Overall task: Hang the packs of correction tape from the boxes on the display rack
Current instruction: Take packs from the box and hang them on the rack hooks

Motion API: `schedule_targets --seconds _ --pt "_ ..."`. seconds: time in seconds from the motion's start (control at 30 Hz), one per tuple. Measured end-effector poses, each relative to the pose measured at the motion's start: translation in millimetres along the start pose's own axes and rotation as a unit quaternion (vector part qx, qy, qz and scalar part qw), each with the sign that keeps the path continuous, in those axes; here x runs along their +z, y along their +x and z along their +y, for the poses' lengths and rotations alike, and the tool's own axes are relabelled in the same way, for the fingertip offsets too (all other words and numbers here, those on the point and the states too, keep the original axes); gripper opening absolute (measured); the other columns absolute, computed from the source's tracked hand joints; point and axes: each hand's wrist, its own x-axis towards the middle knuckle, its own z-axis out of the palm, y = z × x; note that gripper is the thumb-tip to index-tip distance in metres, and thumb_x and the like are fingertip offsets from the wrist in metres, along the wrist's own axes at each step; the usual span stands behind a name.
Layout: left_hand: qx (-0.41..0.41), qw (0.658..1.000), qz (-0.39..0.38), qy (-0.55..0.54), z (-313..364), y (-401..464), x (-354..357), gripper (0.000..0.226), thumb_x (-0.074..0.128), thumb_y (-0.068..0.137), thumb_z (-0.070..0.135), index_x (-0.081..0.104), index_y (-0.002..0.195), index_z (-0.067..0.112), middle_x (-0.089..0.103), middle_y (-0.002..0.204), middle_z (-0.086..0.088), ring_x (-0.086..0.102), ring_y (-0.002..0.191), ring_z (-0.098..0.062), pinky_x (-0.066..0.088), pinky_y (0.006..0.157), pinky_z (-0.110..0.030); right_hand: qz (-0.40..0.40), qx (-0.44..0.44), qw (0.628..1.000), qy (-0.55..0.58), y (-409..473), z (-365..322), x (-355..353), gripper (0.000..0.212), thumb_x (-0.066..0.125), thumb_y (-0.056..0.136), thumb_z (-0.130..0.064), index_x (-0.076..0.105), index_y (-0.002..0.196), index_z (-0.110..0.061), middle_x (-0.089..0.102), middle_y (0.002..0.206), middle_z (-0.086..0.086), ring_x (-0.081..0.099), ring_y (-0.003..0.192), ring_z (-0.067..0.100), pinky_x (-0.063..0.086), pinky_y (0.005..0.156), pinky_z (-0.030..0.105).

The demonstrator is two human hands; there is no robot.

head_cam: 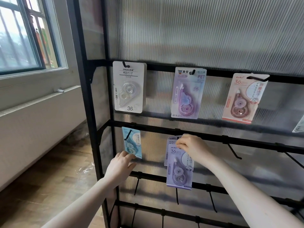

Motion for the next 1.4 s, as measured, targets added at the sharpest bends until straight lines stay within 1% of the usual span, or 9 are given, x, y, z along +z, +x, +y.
schedule_targets --seconds 0.17,0.37,0.53,0.7,0.77,0.9,1.0,1.13,1.4 --pt "-0.001 1.0 -0.001 -0.004 -1.7 -1.2 -0.5 0.035 0.049 0.093 0.037 0.052 0.126 0.026 0.051 0.12 0.002 0.045 0.112 -0.018 0.04 0.09 -0.027 -0.024 0.002 0.999 0.042 3.1 4.8 -5.8 0.017 0.058 0.091 -0.017 0.073 0.098 -0.011 0.059 0.087 -0.008 0.057 0.085 0.012 0.047 0.081 0.03" --pt "-0.001 1.0 -0.011 -0.011 -2.2 -1.4 1.1 0.036 0.05 0.092 0.036 0.052 0.126 0.026 0.051 0.123 0.002 0.045 0.113 -0.018 0.04 0.092 -0.028 -0.063 0.002 0.996 0.056 8.9 11.1 -3.8 0.017 0.056 0.092 -0.015 0.071 0.099 -0.011 0.059 0.089 -0.005 0.057 0.086 0.013 0.046 0.082 0.031" --pt "0.002 1.0 -0.018 -0.017 -0.6 -0.1 4.0 0.034 0.051 0.092 0.036 0.053 0.125 0.027 0.051 0.125 0.003 0.045 0.114 -0.018 0.04 0.093 -0.028 -0.088 0.015 0.991 0.102 13.4 13.6 -6.5 0.013 0.059 0.089 -0.016 0.072 0.088 -0.015 0.06 0.074 -0.018 0.055 0.071 0.0 0.044 0.072 0.026" --pt "0.002 0.999 -0.034 -0.02 5.2 2.3 7.2 0.034 0.05 0.093 0.035 0.052 0.126 0.029 0.049 0.128 0.003 0.043 0.118 -0.017 0.039 0.095 -0.028 -0.063 0.036 0.992 0.107 16.6 19.7 -2.4 0.017 0.064 0.086 -0.024 0.069 0.07 -0.021 0.063 0.067 -0.004 0.047 0.057 0.007 0.035 0.056 0.024" --pt "0.004 0.999 -0.04 -0.017 6.5 3.1 8.3 0.035 0.049 0.093 0.037 0.051 0.127 0.029 0.048 0.128 0.003 0.042 0.119 -0.017 0.039 0.095 -0.028 -0.06 0.032 0.993 0.092 18.0 20.5 2.7 0.019 0.062 0.088 -0.022 0.065 0.069 -0.023 0.061 0.065 -0.008 0.047 0.056 0.008 0.034 0.054 0.023" --pt "0.001 0.999 -0.046 -0.012 7.2 5.1 8.2 0.035 0.048 0.093 0.038 0.05 0.127 0.029 0.047 0.128 0.003 0.042 0.119 -0.017 0.038 0.095 -0.027 -0.042 0.017 0.998 0.052 22.4 20.6 8.5 0.018 0.056 0.092 -0.022 0.067 0.079 -0.018 0.063 0.076 -0.007 0.049 0.06 0.004 0.034 0.056 0.021" --pt "-0.002 0.999 -0.051 -0.01 7.4 6.5 7.5 0.036 0.047 0.094 0.038 0.049 0.128 0.03 0.046 0.129 0.004 0.041 0.12 -0.016 0.038 0.096 -0.027 -0.021 0.02 1.0 0.01 27.7 22.5 11.1 0.019 0.053 0.093 -0.024 0.07 0.09 -0.014 0.065 0.088 -0.005 0.055 0.074 0.009 0.038 0.064 0.025" --pt "0.001 0.999 -0.051 -0.011 10.8 7.3 6.9 0.036 0.047 0.094 0.037 0.049 0.128 0.028 0.046 0.13 0.004 0.041 0.12 -0.017 0.038 0.096 -0.027 -0.005 0.018 1.0 -0.017 32.9 24.9 14.2 0.02 0.053 0.094 -0.025 0.07 0.092 -0.015 0.067 0.089 -0.004 0.056 0.076 0.011 0.036 0.063 0.025" --pt "0.02 0.998 -0.051 -0.004 18.9 7.9 5.4 0.035 0.047 0.094 0.037 0.05 0.127 0.025 0.048 0.126 0.003 0.043 0.117 -0.017 0.039 0.094 -0.028 0.039 0.031 0.999 -0.018 19.7 31.9 16.5 0.022 0.048 0.095 -0.029 0.065 0.105 -0.02 0.064 0.099 -0.004 0.059 0.087 0.015 0.045 0.069 0.029"
